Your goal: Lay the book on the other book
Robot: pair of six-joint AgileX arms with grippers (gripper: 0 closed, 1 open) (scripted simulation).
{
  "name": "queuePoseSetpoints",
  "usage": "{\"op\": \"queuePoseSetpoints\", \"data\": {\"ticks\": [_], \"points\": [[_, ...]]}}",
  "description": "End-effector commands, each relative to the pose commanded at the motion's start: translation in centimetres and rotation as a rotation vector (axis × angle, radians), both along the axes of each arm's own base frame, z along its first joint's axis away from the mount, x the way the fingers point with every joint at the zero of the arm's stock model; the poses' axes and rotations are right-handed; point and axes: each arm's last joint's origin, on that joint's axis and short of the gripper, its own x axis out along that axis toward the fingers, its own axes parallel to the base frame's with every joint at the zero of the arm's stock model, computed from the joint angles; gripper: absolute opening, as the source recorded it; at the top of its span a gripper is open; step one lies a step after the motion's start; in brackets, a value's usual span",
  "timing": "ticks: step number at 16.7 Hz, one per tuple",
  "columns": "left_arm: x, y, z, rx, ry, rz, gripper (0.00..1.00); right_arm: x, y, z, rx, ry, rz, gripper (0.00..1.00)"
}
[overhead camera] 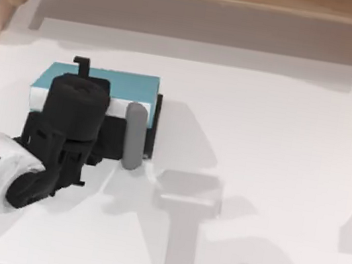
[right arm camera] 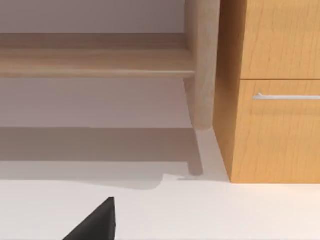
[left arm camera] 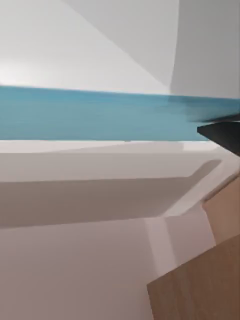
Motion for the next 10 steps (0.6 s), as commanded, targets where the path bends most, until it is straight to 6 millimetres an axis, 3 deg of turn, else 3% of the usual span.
{"op": "queuePoseSetpoints", "data": {"ticks": [4,10], "points": [[0.08,-0.02,-0.02,-0.001,0.000,-0.001,0.00,0.00,0.00,0.00,0.000,0.000,0.000,1.00],[0.08,-0.02,-0.02,-0.001,0.000,-0.001,0.45,0.00,0.00,0.00,0.000,0.000,0.000,1.00]]}}
